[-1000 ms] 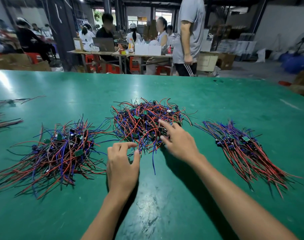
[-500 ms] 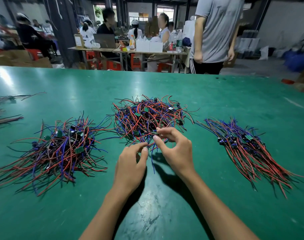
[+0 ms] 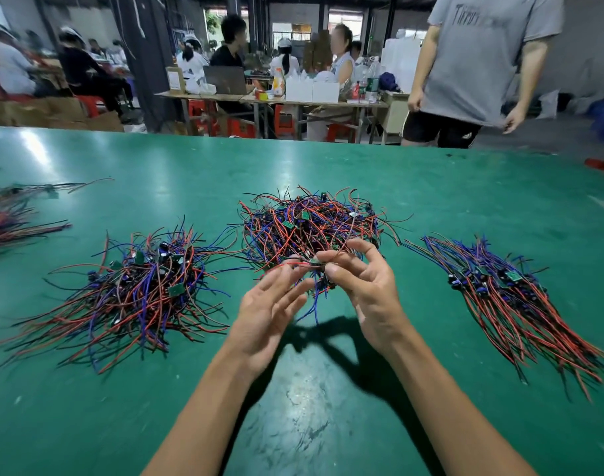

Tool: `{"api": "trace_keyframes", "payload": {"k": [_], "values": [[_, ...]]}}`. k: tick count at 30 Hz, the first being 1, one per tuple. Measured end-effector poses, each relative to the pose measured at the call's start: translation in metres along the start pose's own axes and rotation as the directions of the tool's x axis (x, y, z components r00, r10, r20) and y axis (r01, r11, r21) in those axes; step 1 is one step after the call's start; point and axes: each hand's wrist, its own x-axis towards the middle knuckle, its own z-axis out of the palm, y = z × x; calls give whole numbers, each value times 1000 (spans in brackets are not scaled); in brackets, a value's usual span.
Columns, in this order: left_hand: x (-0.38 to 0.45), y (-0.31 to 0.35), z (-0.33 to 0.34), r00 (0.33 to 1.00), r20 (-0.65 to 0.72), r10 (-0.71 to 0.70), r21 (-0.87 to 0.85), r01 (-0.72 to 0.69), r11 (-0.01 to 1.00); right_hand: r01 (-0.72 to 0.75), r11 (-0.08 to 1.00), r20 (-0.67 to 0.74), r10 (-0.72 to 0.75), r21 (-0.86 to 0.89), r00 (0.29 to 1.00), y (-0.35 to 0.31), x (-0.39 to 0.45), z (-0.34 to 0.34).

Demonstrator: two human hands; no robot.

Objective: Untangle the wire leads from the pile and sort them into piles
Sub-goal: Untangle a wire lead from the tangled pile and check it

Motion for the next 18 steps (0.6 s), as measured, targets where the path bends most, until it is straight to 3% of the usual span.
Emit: {"api": "trace_keyframes", "payload": {"k": [7,13,15,18], "values": [[-1,3,-3,984,-150,100,37,-96,995,51,992,58,-44,-116,997,7,-1,-5],[0,0,-3,974,-164,154,147,-131,981,45,965,69,-28,-259,997,3,-4,-4],[0,-2,-2,972,-169,162,132,-141,981,-18,935,107,59,-354,992,-1,-4,-4],[1,-7,-3,955,-167,247,227,-207,952,-134,935,157,194,-328,968,2,-4,-1]]}}
